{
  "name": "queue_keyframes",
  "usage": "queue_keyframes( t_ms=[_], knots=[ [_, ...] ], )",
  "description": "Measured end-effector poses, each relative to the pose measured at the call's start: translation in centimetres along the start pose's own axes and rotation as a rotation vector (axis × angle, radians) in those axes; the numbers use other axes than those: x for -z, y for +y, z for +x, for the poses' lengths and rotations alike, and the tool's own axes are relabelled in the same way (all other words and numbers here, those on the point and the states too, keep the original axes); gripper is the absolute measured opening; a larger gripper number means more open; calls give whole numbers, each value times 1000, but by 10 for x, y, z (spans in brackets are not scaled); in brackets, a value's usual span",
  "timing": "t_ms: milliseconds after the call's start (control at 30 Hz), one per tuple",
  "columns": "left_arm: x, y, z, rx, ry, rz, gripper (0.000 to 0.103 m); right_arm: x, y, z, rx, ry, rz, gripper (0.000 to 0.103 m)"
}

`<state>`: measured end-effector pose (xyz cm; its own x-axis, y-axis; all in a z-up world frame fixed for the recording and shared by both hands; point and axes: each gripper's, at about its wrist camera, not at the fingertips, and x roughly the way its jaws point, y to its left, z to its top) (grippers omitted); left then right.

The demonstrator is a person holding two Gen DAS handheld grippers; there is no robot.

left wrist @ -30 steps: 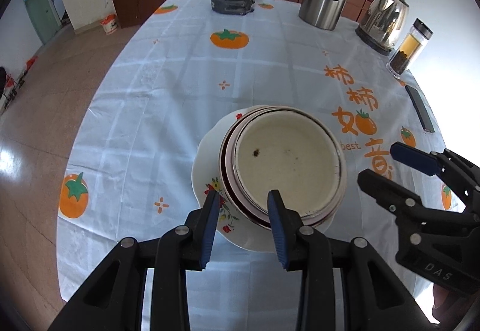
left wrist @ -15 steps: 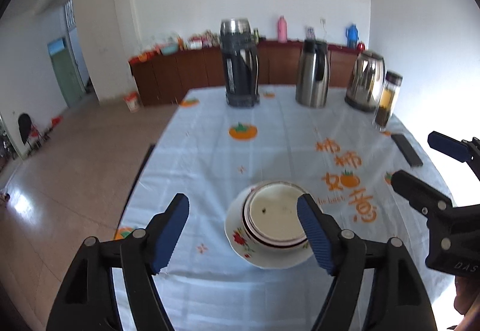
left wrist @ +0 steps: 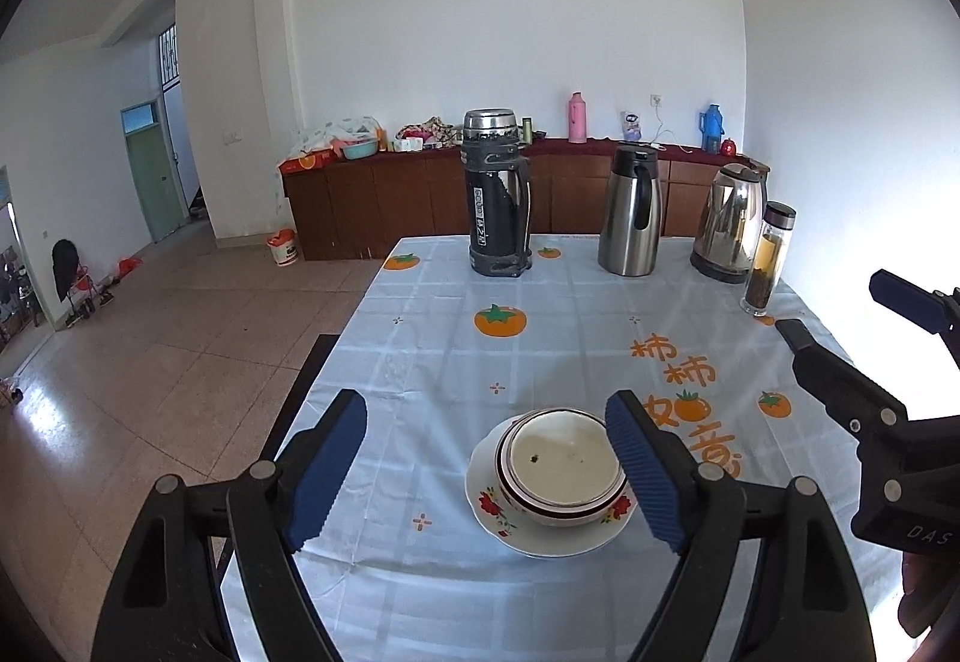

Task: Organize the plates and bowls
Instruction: 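Open both grippers and pull back from the stacked dishes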

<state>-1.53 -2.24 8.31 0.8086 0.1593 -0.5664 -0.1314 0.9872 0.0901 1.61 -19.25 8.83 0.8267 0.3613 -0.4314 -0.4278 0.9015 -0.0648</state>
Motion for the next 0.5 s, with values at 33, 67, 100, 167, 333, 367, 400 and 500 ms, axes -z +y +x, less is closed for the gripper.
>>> queue_keyframes(
  t_ms=[33, 67, 100, 167, 333, 367, 400, 500],
  knots=[
    [0, -1, 0, 1, 1, 0, 84, 0, 0, -1, 3, -3, -1, 95],
    [0, -1, 0, 4, 1, 1, 84, 0, 0, -2, 2, -3, -1, 95],
    [1, -2, 0, 5, 2, 2, 84, 1, 0, -3, 2, -2, 0, 95],
    [0, -3, 0, 8, 8, 5, 84, 1, 0, -3, 4, -2, -1, 95],
    [0, -4, 2, 19, 15, 8, 84, 3, 1, -4, 8, 8, 3, 95],
    [0, -4, 3, 19, 16, 8, 84, 3, 1, -4, 9, 8, 3, 95],
    [-1, -5, 3, 20, 17, 10, 84, 4, 1, -4, 10, 10, 4, 95],
    [-1, -5, 4, 22, 19, 16, 84, 6, 1, -3, 11, 16, 6, 95]
  ],
)
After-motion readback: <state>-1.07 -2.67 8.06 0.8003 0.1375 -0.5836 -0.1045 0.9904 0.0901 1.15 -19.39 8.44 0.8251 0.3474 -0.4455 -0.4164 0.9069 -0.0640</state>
